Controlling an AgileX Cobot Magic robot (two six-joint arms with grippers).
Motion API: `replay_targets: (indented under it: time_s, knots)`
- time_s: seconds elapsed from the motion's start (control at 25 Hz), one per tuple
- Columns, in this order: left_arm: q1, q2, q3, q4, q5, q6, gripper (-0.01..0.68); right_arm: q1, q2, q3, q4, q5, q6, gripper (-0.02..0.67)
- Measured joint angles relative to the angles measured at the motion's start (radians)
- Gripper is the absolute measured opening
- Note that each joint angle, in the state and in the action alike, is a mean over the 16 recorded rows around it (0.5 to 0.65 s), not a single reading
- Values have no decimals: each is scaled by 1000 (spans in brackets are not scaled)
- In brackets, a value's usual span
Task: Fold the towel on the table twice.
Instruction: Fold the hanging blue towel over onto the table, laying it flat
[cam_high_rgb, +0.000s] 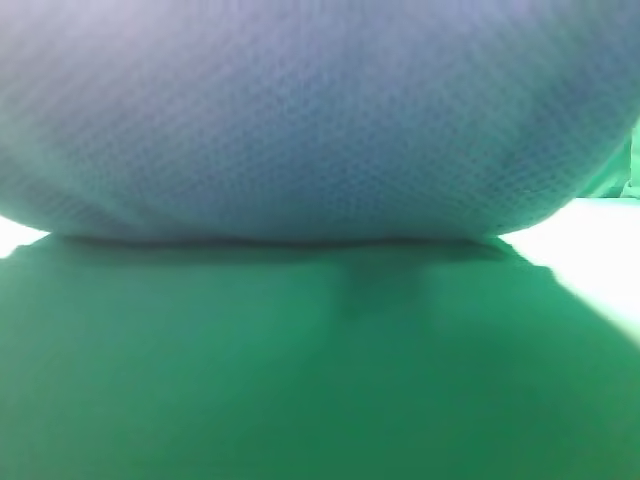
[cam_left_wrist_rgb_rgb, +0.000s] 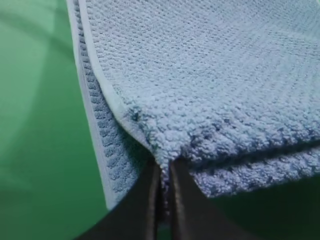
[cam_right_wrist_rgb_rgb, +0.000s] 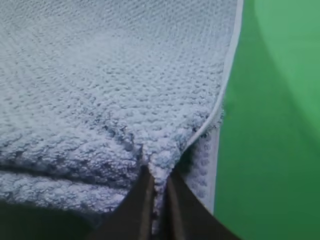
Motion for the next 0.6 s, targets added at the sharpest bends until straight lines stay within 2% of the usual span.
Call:
replay_targets:
  time_s: [0.32, 0.6]
  knots:
    - [0, -15, 102, -59, -19, 51, 0, 47, -62, 140, 35, -20, -4, 0]
    - [0, 107, 54, -68, -61, 76, 0, 60, 4, 100, -37, -41, -8, 0]
